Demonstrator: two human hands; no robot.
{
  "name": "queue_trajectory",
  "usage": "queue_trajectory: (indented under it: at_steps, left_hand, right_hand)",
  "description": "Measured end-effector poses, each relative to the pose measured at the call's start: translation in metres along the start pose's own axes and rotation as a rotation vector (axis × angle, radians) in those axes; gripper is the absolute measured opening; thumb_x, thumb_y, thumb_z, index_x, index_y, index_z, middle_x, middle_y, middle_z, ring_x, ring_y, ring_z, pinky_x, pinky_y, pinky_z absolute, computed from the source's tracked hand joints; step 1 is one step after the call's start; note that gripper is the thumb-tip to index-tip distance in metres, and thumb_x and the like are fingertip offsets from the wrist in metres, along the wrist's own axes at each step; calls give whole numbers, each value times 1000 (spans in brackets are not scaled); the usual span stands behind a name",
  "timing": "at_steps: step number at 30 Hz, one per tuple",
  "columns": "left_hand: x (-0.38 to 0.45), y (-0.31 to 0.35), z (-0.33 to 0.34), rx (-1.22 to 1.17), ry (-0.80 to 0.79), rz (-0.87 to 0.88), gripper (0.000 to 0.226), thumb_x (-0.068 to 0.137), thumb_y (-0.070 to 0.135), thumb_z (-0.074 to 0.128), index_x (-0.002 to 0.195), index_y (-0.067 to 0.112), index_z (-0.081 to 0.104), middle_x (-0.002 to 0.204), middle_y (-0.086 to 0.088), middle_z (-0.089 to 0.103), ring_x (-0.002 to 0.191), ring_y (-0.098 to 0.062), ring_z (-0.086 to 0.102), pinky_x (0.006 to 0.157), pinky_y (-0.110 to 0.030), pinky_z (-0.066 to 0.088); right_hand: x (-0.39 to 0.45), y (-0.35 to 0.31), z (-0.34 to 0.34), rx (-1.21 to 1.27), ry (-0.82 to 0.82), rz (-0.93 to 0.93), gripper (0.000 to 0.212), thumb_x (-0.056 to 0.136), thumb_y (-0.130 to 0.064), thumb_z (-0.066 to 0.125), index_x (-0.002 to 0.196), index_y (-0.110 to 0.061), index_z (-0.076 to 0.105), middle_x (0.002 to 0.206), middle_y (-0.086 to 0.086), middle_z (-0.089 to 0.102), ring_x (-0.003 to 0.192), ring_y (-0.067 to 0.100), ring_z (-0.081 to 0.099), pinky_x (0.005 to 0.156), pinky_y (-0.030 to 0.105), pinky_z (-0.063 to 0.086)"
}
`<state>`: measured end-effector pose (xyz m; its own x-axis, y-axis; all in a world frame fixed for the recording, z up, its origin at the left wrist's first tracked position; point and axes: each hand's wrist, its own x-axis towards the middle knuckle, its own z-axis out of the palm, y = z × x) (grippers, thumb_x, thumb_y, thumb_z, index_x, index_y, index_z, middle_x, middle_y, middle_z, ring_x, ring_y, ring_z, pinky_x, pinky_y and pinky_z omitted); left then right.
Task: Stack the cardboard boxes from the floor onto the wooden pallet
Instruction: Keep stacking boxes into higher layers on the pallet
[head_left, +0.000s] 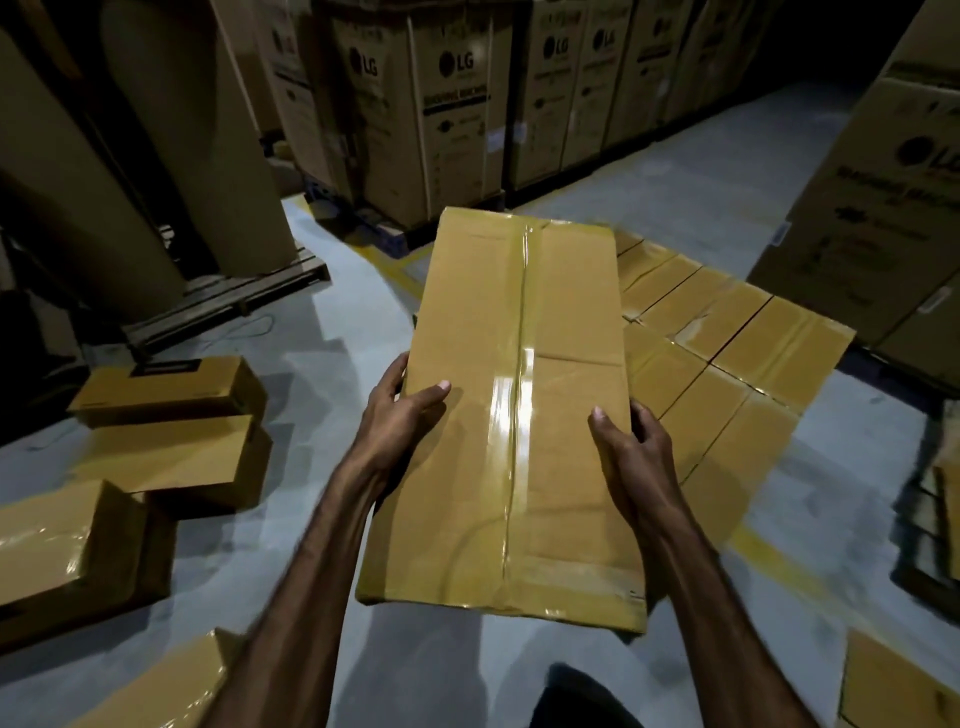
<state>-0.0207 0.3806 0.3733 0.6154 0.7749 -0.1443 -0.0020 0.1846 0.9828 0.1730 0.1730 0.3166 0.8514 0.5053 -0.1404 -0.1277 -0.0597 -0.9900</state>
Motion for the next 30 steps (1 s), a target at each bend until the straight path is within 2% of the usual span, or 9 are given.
queue_trajectory:
  at_steps: [2,4,9,13,16,18,20,24,30]
  left_hand:
    - [19,-3,-9,-8,5,-20,40,98,12,71,134,29,64,116,9,77,101,-12,76,81,-28,62]
    - [41,-9,-19,-9,4,-34,41,97,12,71,134,30,65,118,9,77,106,-16,75,88,-36,62]
    - [111,-17,-36,-17,30,-68,40,97,10,72,132,29,66,119,7,77,107,-17,75,93,-37,60]
    - [172,-8,-56,22,127,-89,39,96,11,72,130,30,65,115,6,77,106,-16,74,88,-31,62]
    - [211,6,-81,25,212,-107,41,96,9,73,135,18,65,123,-4,75,112,-23,73,89,-30,61]
    - [236,12,-101,28,267,-102,45,96,8,73,138,16,63,126,-5,74,114,-23,72,91,-30,60]
    - [252,17,-119,34,314,-108,50,95,8,73,143,16,61,127,-3,74,114,-22,72,95,-31,59]
    - [290,26,-146,23,369,-109,47,96,4,71,141,16,61,127,-4,73,115,-24,71,100,-34,58]
    - [381,26,-190,84,321,-120,49,95,6,73,141,17,61,128,-5,72,116,-25,70,98,-35,59]
  right_hand:
    - [15,0,13,-27,6,4,62,86,-52,81,140,-32,61,129,-5,71,118,21,69,98,51,60]
    - [32,2,29,-58,-1,-7,61,89,-49,79,143,-30,60,131,-6,70,120,18,68,99,45,58]
    - [98,13,68,-67,-10,3,52,92,-42,79,139,-26,64,126,-7,72,115,14,69,94,35,58]
    - [168,9,121,-36,-81,40,31,97,-25,75,127,-18,71,115,-3,77,108,16,72,80,21,56]
    - [214,3,168,-38,-178,78,39,96,-27,76,133,-18,68,120,-3,75,111,15,71,89,26,56]
    - [242,1,198,-27,-237,104,48,94,-33,78,137,-17,65,125,-5,73,112,12,69,90,24,55]
    - [260,0,227,-38,-289,126,42,95,-35,76,131,-18,64,120,-12,71,109,8,67,89,23,54]
    - [296,0,275,-63,-334,129,41,93,-33,76,131,-22,69,117,-9,77,109,13,73,102,42,58]
    - [355,1,336,-76,-287,105,26,93,-30,76,119,-24,74,110,-11,79,104,12,74,99,43,59]
